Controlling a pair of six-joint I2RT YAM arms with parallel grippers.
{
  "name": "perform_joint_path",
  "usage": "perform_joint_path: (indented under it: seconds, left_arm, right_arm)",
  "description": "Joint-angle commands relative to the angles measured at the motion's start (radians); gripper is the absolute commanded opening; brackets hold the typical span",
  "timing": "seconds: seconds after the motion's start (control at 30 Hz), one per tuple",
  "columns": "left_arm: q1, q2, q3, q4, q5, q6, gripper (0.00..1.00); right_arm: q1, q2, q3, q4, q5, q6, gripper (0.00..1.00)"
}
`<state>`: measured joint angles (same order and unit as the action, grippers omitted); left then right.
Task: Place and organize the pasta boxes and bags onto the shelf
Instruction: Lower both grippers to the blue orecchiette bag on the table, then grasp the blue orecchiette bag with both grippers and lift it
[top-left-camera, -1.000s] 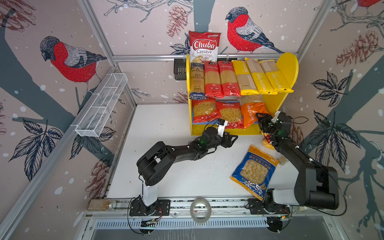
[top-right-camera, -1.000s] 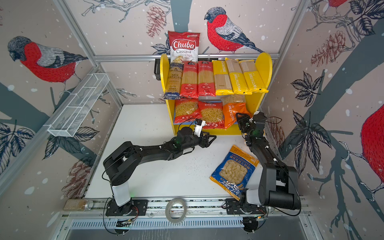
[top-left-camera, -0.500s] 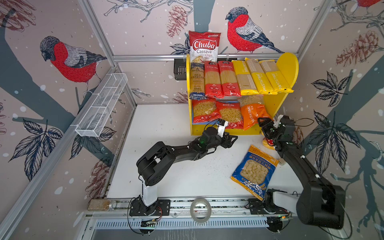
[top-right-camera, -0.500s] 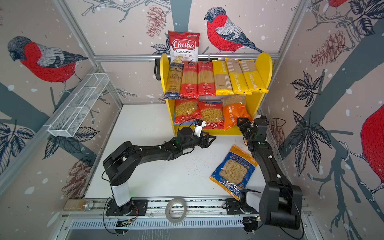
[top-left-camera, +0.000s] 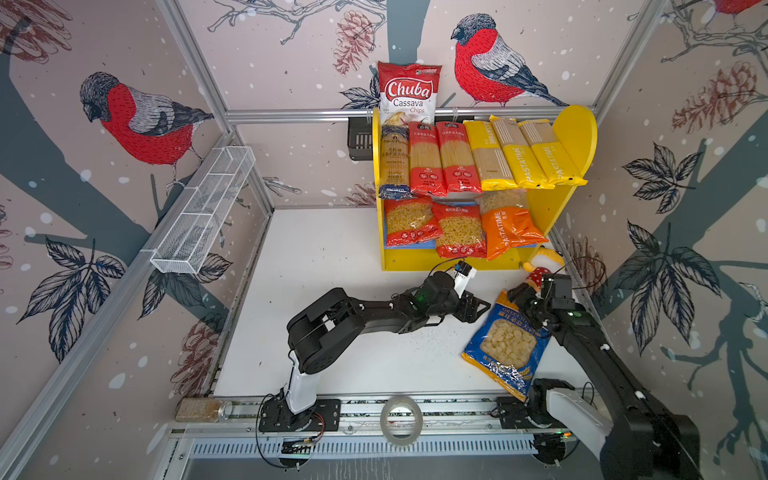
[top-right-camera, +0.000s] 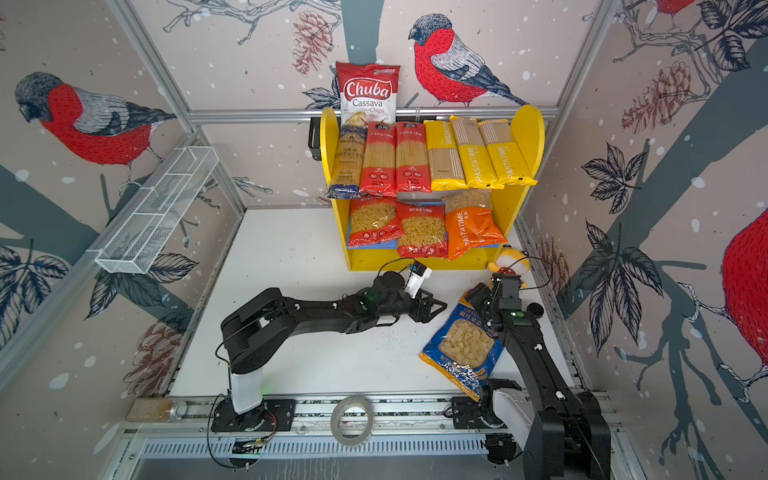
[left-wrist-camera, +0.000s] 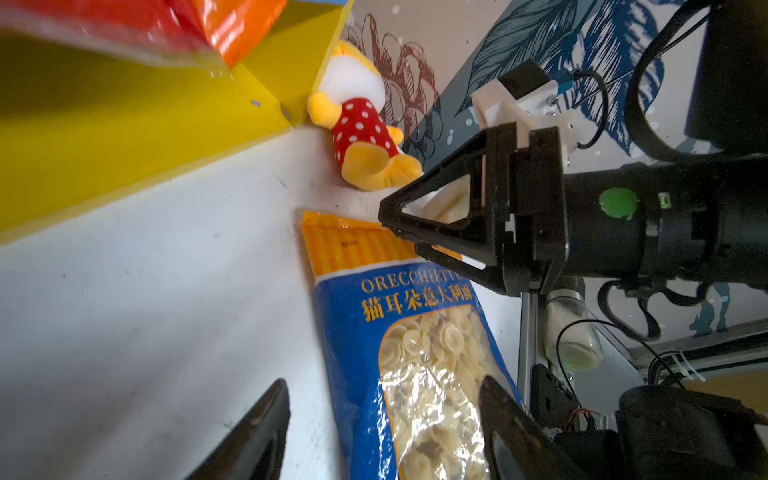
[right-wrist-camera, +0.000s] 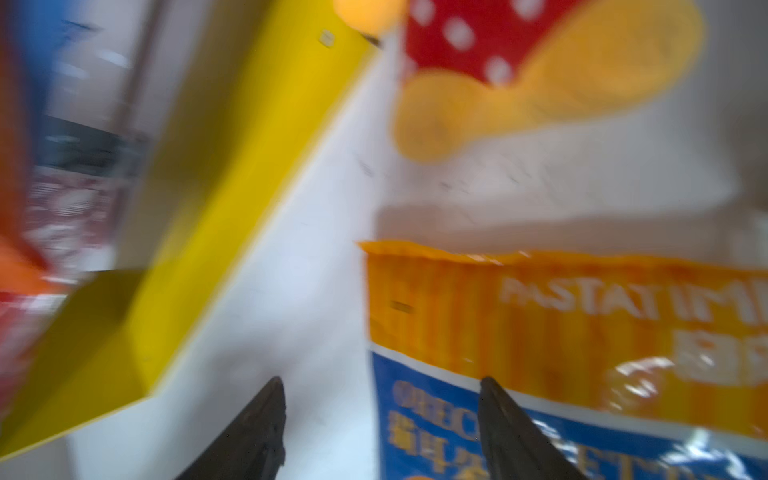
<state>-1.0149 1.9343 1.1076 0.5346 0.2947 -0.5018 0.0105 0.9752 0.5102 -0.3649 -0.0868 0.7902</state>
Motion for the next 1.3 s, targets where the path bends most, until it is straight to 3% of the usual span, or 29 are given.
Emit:
perform_joint_path:
  seconds: [0.0, 0.13, 0.33, 0.53, 0.6, 0.73, 0.87, 0.97, 1.07, 1.27]
  left_arm:
    - [-0.008, 0.008, -0.013, -0.004, 0.014, -0.036, 0.71]
    - [-0.01, -0.004, -0.041, -0.007, -0.018, -0.043, 0.71]
    - [0.007, -0.074, -0.102, -0.045, -0.088, -0.042, 0.71]
    - [0.045, -0.153, -0.189, -0.063, -0.137, -0.08, 0.7]
    - [0.057, -0.175, -0.199, -0.085, -0.15, -0.09, 0.7]
    - [0.062, -0.205, -0.209, -0.109, -0.169, -0.098, 0.7]
    - [0.044, -0.191, -0.227, -0.076, -0.155, -0.157, 0.71]
    - [0.017, -0.172, -0.236, -0.06, -0.166, -0.202, 0.72]
    - [0.002, -0.151, -0.25, -0.036, -0.168, -0.251, 0.72]
    - [0.001, -0.104, -0.261, 0.012, -0.097, -0.312, 0.73]
  right_arm:
    - [0.037, 0.016, -0.045, -0.014, 0.084, 0.043, 0.73]
    - [0.107, 0.067, -0.099, 0.086, 0.014, 0.083, 0.69]
    - [0.309, 0.151, -0.122, 0.276, -0.004, 0.22, 0.68]
    - [0.423, 0.374, 0.016, 0.441, -0.05, 0.266, 0.68]
    - [0.411, 0.413, 0.073, 0.452, -0.106, 0.22, 0.68]
    - [0.345, 0.35, 0.124, 0.347, -0.153, 0.072, 0.71]
    - [0.17, 0.19, 0.097, 0.164, -0.187, -0.082, 0.77]
    - [0.033, 0.075, 0.05, 0.069, -0.164, -0.155, 0.92]
    - [-0.037, 0.013, -0.014, 0.051, -0.125, -0.175, 0.98]
    - [-0.03, 0.066, -0.067, 0.076, -0.18, -0.156, 0.94]
